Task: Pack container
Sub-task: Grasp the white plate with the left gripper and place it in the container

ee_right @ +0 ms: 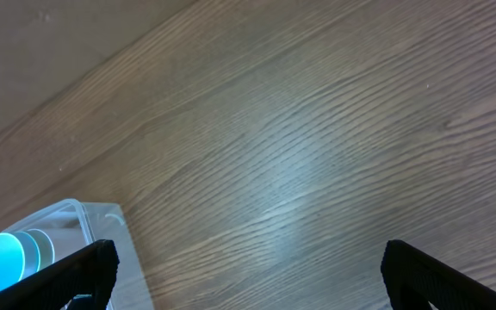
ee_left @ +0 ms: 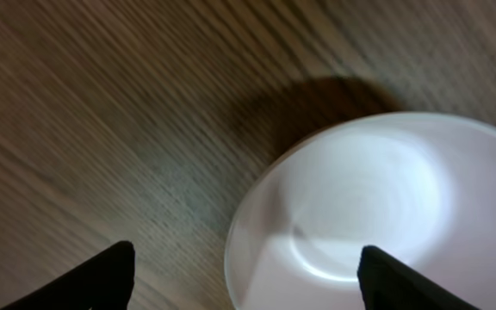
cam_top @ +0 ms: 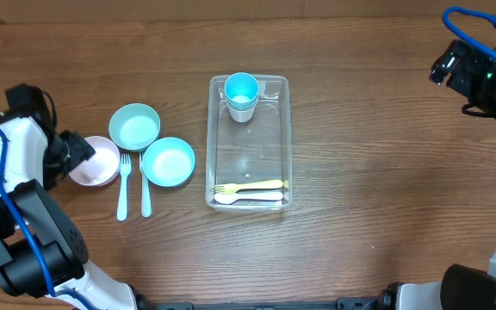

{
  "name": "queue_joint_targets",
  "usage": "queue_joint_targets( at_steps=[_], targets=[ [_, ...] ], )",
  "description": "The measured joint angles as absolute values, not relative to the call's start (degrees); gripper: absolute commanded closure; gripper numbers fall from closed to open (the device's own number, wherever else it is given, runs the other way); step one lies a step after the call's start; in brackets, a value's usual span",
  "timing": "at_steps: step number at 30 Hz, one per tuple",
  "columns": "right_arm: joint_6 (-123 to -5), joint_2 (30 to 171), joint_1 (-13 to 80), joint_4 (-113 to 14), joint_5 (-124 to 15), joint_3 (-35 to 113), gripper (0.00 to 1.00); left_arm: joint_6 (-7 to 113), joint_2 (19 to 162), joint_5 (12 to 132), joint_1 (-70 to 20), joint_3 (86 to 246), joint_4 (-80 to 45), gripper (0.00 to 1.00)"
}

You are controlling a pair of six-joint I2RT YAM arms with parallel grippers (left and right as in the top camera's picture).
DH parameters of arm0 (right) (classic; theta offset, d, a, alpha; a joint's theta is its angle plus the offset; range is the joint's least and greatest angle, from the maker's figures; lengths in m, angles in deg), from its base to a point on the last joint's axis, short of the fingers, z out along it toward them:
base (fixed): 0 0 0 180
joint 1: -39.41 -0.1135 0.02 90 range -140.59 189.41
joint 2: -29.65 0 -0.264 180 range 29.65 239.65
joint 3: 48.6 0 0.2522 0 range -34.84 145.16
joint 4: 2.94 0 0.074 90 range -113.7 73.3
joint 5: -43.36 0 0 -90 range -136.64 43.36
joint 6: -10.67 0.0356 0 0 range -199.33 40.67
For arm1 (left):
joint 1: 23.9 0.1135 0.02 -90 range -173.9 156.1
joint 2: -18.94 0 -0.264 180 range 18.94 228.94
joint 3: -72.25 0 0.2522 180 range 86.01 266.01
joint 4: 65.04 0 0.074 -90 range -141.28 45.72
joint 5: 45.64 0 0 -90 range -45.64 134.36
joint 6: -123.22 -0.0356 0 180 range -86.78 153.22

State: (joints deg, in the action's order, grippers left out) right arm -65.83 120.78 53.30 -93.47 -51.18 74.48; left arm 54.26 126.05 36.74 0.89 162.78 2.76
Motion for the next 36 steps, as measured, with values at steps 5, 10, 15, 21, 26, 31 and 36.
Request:
queue_joint_targets(
  at_steps=[5, 10, 15, 21, 26, 31, 36],
  targets=[
    [-65.83, 120.78, 53.28, -93.47, -51.18, 74.48, 0.00, 52.51, 126.12, 36.79, 0.89, 156.83, -3.42, 0.77],
    [-65.83, 120.78, 53.30, -93.50, -51.18, 74.48, 0.00, 52.29, 126.10, 37.22, 0.89, 156.35, -5.89, 0.96],
    [-65.85, 120.78, 53.28, -93.45, -51.18, 74.48, 0.00, 52.29, 126.10, 37.92, 1.00, 156.62, -4.56, 0.96],
    [-65.85, 120.78, 53.30, -93.52, -51.18, 74.48, 0.00, 52.33, 125.18, 35.87, 0.85, 169.64, 16.36, 0.96],
    [-65.83, 120.78, 53.30, -93.52, -51.20, 74.48, 0.00, 49.71, 118.27, 35.43, -7.13, 193.99, 24.40, 0.96],
    [-65.83, 120.78, 53.28, -93.50, -51.22, 74.48, 0.00, 45.49, 115.08, 41.31, -25.05, 206.12, 24.40, 0.96],
    [-65.83, 120.78, 53.30, -93.50, -51.33, 74.48, 0.00, 45.16, 119.61, 44.55, -44.65, 206.56, 19.38, 0.96]
  ],
)
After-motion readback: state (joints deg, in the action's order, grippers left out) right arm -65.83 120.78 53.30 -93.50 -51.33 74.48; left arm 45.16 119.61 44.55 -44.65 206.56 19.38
